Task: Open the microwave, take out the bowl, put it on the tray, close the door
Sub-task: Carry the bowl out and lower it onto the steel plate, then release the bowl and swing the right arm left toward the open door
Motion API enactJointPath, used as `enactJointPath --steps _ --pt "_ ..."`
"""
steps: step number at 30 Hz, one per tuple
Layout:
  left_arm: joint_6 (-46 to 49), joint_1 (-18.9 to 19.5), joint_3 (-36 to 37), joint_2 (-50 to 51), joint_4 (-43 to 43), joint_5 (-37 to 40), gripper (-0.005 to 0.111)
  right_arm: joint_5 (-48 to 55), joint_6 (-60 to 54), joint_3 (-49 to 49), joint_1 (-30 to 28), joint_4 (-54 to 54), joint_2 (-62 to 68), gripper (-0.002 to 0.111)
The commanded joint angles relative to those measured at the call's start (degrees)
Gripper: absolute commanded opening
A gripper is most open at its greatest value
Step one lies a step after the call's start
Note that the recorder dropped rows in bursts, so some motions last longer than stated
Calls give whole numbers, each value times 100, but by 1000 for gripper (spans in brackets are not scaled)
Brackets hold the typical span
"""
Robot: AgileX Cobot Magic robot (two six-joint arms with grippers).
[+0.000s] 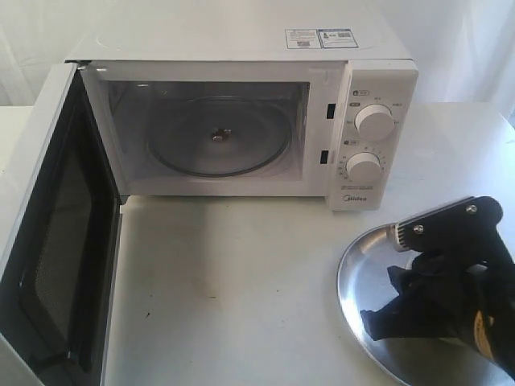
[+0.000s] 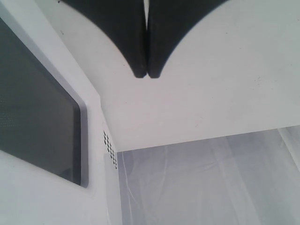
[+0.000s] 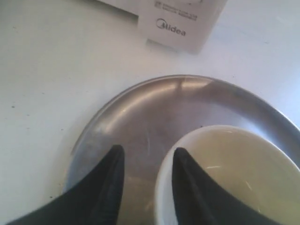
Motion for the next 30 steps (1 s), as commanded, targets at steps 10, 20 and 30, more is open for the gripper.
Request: enactJointPath --steps 10,20,30 --pt "0 -7 -16 -12 -44 -22 0 -1829 -438 -120 0 -75 -1480 0" --pt "0 -7 -16 -12 -44 -22 0 -2992 -1456 -1678 0 -75 -1490 0" --pt "0 -7 -16 -12 -44 -22 0 -4150 -3412 -3721 0 1293 -53 0"
